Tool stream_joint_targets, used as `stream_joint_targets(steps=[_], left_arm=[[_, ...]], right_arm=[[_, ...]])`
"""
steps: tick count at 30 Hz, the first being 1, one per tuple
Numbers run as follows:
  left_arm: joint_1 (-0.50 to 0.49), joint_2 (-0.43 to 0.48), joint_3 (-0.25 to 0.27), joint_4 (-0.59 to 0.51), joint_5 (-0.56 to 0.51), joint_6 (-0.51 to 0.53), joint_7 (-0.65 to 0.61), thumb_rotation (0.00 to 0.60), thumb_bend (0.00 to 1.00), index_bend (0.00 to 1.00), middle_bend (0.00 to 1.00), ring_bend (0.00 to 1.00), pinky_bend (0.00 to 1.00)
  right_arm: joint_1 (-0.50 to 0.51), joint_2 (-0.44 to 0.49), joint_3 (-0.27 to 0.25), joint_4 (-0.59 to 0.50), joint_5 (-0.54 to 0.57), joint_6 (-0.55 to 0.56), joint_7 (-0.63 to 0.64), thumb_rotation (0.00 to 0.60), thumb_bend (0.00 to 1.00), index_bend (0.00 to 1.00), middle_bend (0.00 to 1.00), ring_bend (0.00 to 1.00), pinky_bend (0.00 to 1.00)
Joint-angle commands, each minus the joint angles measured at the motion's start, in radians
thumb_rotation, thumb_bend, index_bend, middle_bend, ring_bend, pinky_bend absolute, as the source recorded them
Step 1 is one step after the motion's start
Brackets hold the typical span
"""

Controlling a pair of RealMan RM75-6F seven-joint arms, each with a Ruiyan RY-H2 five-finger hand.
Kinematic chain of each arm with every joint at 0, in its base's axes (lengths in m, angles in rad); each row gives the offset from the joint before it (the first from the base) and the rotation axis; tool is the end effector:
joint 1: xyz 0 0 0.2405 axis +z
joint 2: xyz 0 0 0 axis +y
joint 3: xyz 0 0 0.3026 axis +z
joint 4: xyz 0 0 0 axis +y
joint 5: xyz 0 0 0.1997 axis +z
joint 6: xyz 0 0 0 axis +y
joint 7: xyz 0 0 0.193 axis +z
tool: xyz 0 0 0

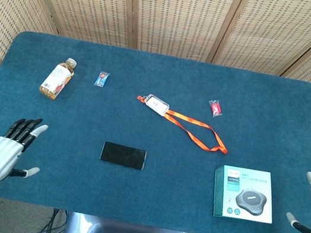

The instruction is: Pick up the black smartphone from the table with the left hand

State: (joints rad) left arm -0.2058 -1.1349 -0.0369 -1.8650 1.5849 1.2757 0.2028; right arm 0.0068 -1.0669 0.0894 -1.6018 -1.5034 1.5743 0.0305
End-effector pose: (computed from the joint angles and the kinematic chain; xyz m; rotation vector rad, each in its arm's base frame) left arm -0.2589 0.2517 0.1210 -1.6972 -0.9583 -0.9722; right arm -0.3571 -0.2120 0.2311 1.2840 -0.8238 0.9092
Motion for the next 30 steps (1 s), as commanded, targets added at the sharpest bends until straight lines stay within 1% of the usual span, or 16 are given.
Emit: stream_joint_targets(steps=[1, 2, 3, 6, 7, 8, 9, 10, 13, 16, 21, 24, 28, 30], left_arm=[[-0.186, -0.085, -0.114, -0.062, -0.190, -0.227, 0.155, 0.600, 0.00, 0.00, 0.00, 0.00, 0.00], [-0.229, -0.119, -0.137, -0.062, -0.262, -0.277, 0.205, 0.600, 0.00, 0.00, 0.00, 0.00, 0.00], [-0.258, -0.143, -0.151, -0.060, -0.314, -0.305, 0.242, 0.600, 0.00, 0.00, 0.00, 0.00, 0.00], [-0.347, -0.217, -0.183, -0.040, -0.460, -0.362, 0.365, 0.600, 0.00, 0.01, 0.00, 0.00, 0.00], [-0.376, -0.242, -0.190, -0.030, -0.513, -0.373, 0.407, 0.600, 0.00, 0.02, 0.00, 0.00, 0.00], [-0.417, -0.279, -0.198, -0.013, -0.589, -0.374, 0.471, 0.600, 0.00, 0.05, 0.00, 0.00, 0.00], [-0.444, -0.303, -0.202, -0.002, -0.635, -0.370, 0.512, 0.600, 0.00, 0.07, 0.00, 0.00, 0.00], [-0.482, -0.338, -0.207, 0.014, -0.703, -0.362, 0.565, 0.600, 0.00, 0.09, 0.00, 0.00, 0.00], [-0.548, -0.407, -0.226, 0.044, -0.827, -0.338, 0.628, 0.600, 0.00, 0.11, 0.00, 0.00, 0.00], [-0.602, -0.462, -0.237, 0.074, -0.920, -0.319, 0.668, 0.600, 0.00, 0.13, 0.00, 0.00, 0.00], [-0.678, -0.536, -0.240, 0.136, -1.036, -0.307, 0.709, 0.600, 0.00, 0.16, 0.00, 0.00, 0.00], [-0.712, -0.564, -0.238, 0.164, -1.080, -0.299, 0.721, 0.600, 0.00, 0.16, 0.00, 0.00, 0.00], [-0.743, -0.592, -0.231, 0.196, -1.119, -0.280, 0.729, 0.600, 0.05, 0.17, 0.00, 0.00, 0.00], [-0.757, -0.604, -0.228, 0.211, -1.139, -0.271, 0.732, 0.600, 0.05, 0.18, 0.00, 0.00, 0.00]], right_arm=[[0.003, -0.001, 0.003, 0.002, 0.010, -0.007, -0.002, 0.600, 0.00, 0.00, 0.00, 0.00, 0.00], [0.004, -0.002, 0.005, 0.004, 0.016, -0.013, -0.001, 0.600, 0.00, 0.00, 0.00, 0.00, 0.00], [0.006, -0.002, 0.006, 0.006, 0.021, -0.018, 0.000, 0.600, 0.00, 0.00, 0.00, 0.00, 0.00], [0.010, -0.004, 0.009, 0.012, 0.036, -0.032, 0.003, 0.600, 0.00, 0.00, 0.00, 0.00, 0.00], [0.012, -0.005, 0.010, 0.014, 0.041, -0.037, 0.003, 0.600, 0.00, 0.00, 0.00, 0.00, 0.00], [0.014, -0.006, 0.011, 0.016, 0.046, -0.044, 0.003, 0.600, 0.00, 0.00, 0.00, 0.00, 0.00], [0.015, -0.007, 0.012, 0.018, 0.049, -0.048, 0.003, 0.600, 0.00, 0.00, 0.00, 0.00, 0.00], [0.018, -0.009, 0.013, 0.020, 0.052, -0.052, 0.002, 0.600, 0.00, 0.00, 0.00, 0.00, 0.00], [0.021, -0.012, 0.014, 0.023, 0.059, -0.061, 0.002, 0.600, 0.00, 0.00, 0.00, 0.00, 0.00], [0.023, -0.013, 0.015, 0.025, 0.066, -0.068, 0.003, 0.600, 0.00, 0.00, 0.00, 0.00, 0.00], [0.028, -0.016, 0.018, 0.032, 0.080, -0.083, 0.002, 0.600, 0.00, 0.00, 0.00, 0.00, 0.00], [0.028, -0.015, 0.020, 0.034, 0.086, -0.087, 0.007, 0.600, 0.00, 0.00, 0.00, 0.00, 0.00], [0.030, -0.014, 0.021, 0.036, 0.091, -0.092, 0.014, 0.600, 0.00, 0.00, 0.00, 0.00, 0.00], [0.029, -0.013, 0.020, 0.037, 0.091, -0.092, 0.018, 0.600, 0.00, 0.00, 0.00, 0.00, 0.00]])
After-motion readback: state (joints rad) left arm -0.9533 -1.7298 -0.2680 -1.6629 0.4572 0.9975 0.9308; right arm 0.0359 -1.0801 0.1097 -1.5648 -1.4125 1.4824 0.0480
